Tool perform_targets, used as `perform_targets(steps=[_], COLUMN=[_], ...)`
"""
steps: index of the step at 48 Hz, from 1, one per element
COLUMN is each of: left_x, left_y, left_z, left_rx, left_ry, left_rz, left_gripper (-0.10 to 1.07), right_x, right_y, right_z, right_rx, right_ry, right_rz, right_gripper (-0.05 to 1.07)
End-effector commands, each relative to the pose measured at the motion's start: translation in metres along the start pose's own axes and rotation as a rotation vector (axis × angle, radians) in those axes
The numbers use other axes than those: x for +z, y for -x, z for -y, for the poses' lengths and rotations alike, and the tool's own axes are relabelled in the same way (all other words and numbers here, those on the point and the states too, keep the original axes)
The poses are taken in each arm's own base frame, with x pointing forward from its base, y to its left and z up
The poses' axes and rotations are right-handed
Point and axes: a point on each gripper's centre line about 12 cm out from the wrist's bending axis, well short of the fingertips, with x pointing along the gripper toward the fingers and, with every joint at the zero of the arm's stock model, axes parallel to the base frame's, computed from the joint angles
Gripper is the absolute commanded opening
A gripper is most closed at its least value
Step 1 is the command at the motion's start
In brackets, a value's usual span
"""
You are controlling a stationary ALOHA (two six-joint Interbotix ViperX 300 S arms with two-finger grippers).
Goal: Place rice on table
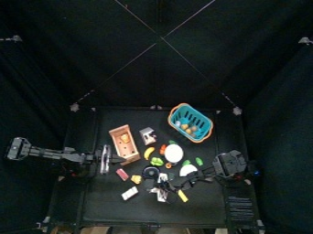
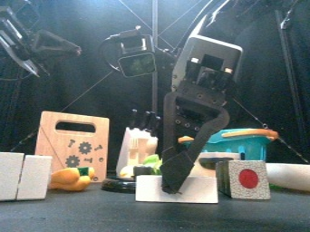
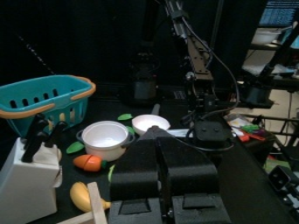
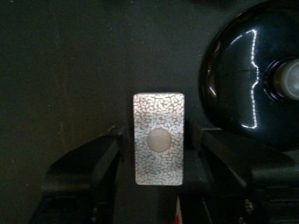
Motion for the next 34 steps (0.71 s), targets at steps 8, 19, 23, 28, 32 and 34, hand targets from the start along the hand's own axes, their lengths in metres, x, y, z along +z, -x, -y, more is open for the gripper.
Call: perform_targets(steps=[8, 19, 23, 28, 32, 34], left_x=[0.003, 0.004, 0.004, 0.004, 0.004, 0.004], left_y=[-0.001, -0.002, -0.002, -0.002, -0.002, -0.002], left_z=[0.000, 0.000, 0.001, 0.001, 0.001, 0.001], left_rx=[-0.001, -0.001, -0.003, -0.003, -0.002, -0.003], left_ry=[-0.002, -0.002, -0.006, -0.006, -0.003, -0.004], left_rz=[0.012, 0.015, 0.015, 0.015, 0.015, 0.015], left_gripper=[0.20, 0.20, 0.20, 0.20, 0.20, 0.20], right_x=[0.020, 0.021, 0.021, 0.022, 0.021, 0.019], right_y=[0.031, 0.042, 0.045, 0.055, 0.063, 0.068], right_z=[-0.006, -0.003, -0.001, -0.002, -0.002, -0.001], right_rx=[0.032, 0.030, 0.030, 0.042, 0.055, 0.062], right_ry=[0.000, 0.005, 0.001, -0.004, -0.015, -0.041], right_rz=[0.083, 0.102, 0.107, 0.128, 0.148, 0.154], right_gripper=[0.97, 0.97, 0.97, 0.97, 0.97, 0.97])
